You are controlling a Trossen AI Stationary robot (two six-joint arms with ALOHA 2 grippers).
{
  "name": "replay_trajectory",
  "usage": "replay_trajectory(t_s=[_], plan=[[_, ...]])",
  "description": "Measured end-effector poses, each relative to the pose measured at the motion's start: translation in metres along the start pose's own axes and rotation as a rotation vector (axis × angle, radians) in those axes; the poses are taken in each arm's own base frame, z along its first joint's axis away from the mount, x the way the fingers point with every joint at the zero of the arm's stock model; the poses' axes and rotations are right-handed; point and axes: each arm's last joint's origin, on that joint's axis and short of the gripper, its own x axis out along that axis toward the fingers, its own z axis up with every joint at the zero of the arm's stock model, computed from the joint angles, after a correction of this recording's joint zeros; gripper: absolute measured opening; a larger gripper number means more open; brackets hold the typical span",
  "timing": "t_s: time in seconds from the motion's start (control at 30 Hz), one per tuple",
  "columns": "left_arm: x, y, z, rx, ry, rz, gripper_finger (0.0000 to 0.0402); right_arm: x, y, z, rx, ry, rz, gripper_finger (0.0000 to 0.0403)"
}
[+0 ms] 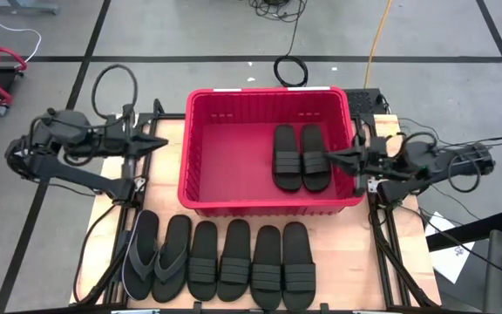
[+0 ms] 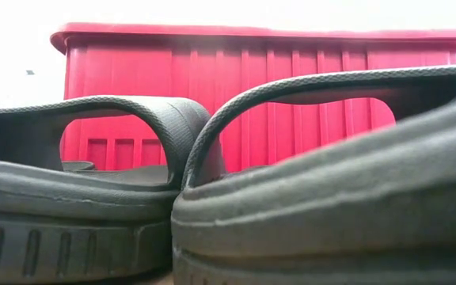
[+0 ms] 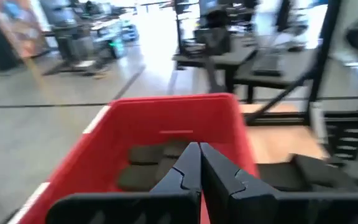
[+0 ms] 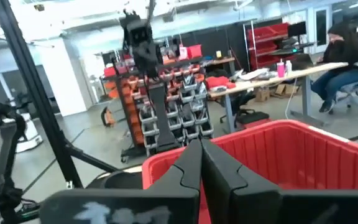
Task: Pick and place slides into bin
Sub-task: Put the black slide into the red bin
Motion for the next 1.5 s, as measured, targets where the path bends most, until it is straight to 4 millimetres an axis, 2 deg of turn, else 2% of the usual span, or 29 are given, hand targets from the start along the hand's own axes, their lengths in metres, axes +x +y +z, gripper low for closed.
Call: replay_trajectory(t_s=[0.17, 0.37, 0.5, 0.67, 1.03, 1.5], plan=[[-0.006, -0.006, -0.029, -0.033, -0.054, -0.122, 0.0001, -0.011, -0.003, 0.004, -0.030, -0.014, -0.005, 0.0000], [-0.016, -0.006, -0.052, -0.145, -0.227, -0.139, 0.0000, -0.031, -0.012, 0.013, -0.055, -0.062, -0.009, 0.0000], [-0.013, -0.005, -0.060, -0.222, -0.225, -0.081, 0.0000, -0.041, -0.016, 0.009, -0.073, -0.012, 0.031, 0.0000], [-0.013, -0.002, -0.055, -0.276, -0.278, 0.010, 0.0008, -0.047, -0.016, 0.011, -0.060, -0.016, 0.128, 0.0000], [-0.014, -0.002, -0.055, -0.265, -0.279, 0.011, 0.0021, -0.049, -0.012, 0.012, -0.012, 0.005, 0.278, 0.0000], [-0.014, -0.002, -0.055, -0.265, -0.280, 0.006, 0.0021, -0.048, -0.010, 0.020, -0.031, -0.086, 0.288, 0.0000]])
